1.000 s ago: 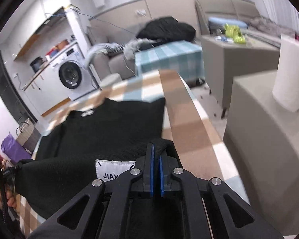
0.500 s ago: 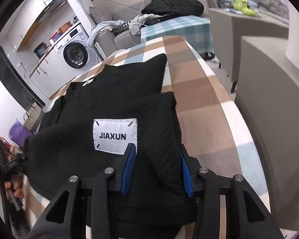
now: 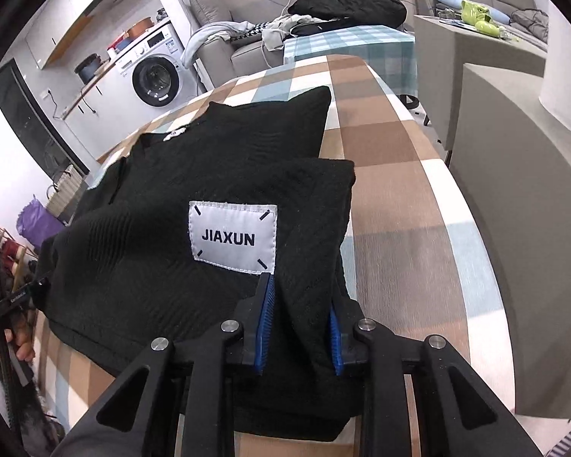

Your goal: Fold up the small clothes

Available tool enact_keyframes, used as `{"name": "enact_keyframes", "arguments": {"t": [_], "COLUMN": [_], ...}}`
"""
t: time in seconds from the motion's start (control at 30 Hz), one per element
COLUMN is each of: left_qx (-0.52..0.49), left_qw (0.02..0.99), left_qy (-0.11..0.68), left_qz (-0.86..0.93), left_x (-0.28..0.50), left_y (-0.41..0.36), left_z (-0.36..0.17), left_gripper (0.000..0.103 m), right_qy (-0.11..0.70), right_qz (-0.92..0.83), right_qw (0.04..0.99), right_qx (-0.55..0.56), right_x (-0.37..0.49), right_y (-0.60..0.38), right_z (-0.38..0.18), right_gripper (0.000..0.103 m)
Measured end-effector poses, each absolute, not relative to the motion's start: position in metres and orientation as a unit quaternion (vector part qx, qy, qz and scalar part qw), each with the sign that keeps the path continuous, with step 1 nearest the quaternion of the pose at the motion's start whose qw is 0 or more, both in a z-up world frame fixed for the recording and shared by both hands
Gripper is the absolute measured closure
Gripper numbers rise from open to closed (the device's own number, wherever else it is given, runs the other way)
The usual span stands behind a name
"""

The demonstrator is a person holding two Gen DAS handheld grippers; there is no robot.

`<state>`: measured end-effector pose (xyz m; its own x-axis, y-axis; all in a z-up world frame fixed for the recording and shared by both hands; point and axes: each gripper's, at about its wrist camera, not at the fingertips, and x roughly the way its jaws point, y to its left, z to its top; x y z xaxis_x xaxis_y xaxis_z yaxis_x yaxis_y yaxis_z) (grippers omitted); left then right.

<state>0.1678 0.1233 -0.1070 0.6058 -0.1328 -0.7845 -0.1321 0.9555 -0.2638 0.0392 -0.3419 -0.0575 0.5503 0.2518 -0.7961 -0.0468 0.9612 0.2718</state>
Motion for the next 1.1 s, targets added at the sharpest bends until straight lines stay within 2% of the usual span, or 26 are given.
{"name": "enact_keyframes", "arguments": {"t": [0.07,0.33,0.37,0.4,0.43,0.47,0.53,0.83,1.1], "left_qx": [-0.172,-0.184,-0.177,-0.171,-0.165,-0.162,-0.156,-0.189,-0.187], "left_qw": [0.878,0.884,0.887,0.889,0.89,0.891,0.896,0.914,0.931], "left_qy": [0.446,0.43,0.426,0.424,0.425,0.423,0.415,0.358,0.314], "left_qz": [0.005,0.011,0.012,0.015,0.017,0.015,0.016,0.006,-0.006], "left_x": [0.163,0.127,0.125,0.123,0.122,0.12,0.116,0.116,0.176], "left_y": [0.132,0.139,0.137,0.136,0.134,0.133,0.129,0.14,0.147], "left_z": [-0.106,-0.094,-0.093,-0.092,-0.091,-0.089,-0.085,-0.044,-0.006], "left_gripper": [0.067,0.068,0.071,0.08,0.086,0.088,0.094,0.098,0.099], "right_qy": [0.467,0.452,0.453,0.452,0.447,0.445,0.441,0.387,0.329], "right_qz": [0.089,0.103,0.101,0.1,0.1,0.102,0.095,0.113,0.102], "right_qw": [0.869,0.87,0.87,0.873,0.876,0.879,0.884,0.899,0.901], "right_qx": [0.132,0.171,0.162,0.156,0.147,0.138,0.119,0.172,0.265], "right_x": [0.038,0.011,0.011,0.01,0.009,0.008,0.007,0.005,0.06], "right_y": [-0.352,-0.37,-0.369,-0.367,-0.364,-0.361,-0.358,-0.368,-0.383], "right_z": [-0.056,-0.045,-0.046,-0.045,-0.044,-0.043,-0.041,-0.005,0.026], "right_gripper": [0.076,0.075,0.075,0.076,0.081,0.092,0.096,0.099,0.099]}}
